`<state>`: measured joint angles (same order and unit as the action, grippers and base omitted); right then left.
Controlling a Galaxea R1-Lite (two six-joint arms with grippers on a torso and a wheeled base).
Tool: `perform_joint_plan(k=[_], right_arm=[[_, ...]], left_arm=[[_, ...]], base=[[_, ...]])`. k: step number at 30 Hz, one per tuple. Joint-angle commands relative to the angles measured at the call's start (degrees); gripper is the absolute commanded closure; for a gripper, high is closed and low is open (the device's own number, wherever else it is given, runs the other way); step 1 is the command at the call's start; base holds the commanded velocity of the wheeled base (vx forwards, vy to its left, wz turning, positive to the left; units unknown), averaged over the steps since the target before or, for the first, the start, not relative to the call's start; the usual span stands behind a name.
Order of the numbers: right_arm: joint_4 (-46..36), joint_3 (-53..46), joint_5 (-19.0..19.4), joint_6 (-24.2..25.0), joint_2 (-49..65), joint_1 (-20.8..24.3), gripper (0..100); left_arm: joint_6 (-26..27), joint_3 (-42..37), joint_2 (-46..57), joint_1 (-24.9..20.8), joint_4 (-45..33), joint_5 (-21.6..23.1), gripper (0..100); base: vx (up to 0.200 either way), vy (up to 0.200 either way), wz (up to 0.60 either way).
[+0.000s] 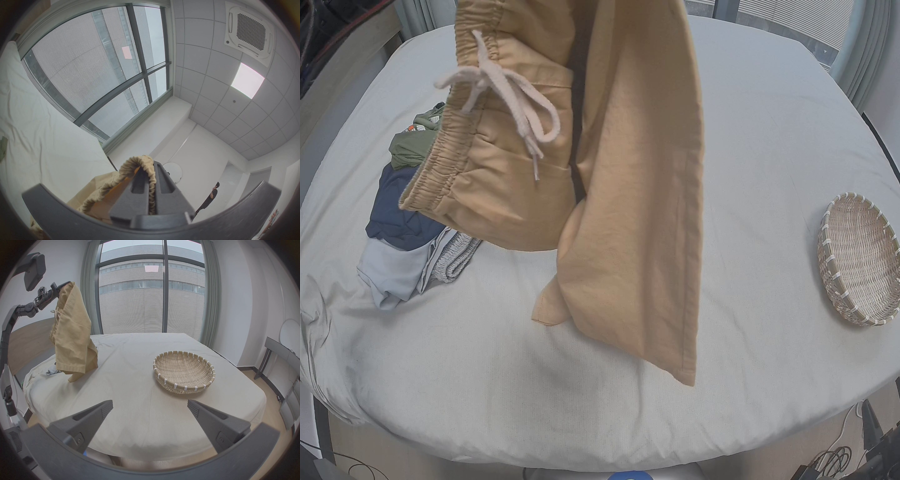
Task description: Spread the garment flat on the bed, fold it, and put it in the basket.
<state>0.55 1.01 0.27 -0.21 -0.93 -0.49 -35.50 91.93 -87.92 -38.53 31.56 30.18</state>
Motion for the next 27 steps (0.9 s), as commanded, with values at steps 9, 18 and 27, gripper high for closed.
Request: perform_joint_plan(k=[9,18,27], right_arm=[[-15.6,23.0,21.8,20.2,-17.8,10.2,0],[4.4,23.1,29.4,25.4,-45.7,14.9,0],[24.3,23.0,29.0,34.1,-65.9,34.8,0]], left_arm=[[0.1,0.1,-1.3,3.5,-0.4,-0.4,100],[0.2,-1.4,-0.2,3.6,0.1,-0.7,100],[0.3,-1.6,-0.8,3.9,0.0,-1.3,100]], base=[[0.000,0.000,0.00],[0.000,0.000,0.00],[0.000,0.000,0.00]])
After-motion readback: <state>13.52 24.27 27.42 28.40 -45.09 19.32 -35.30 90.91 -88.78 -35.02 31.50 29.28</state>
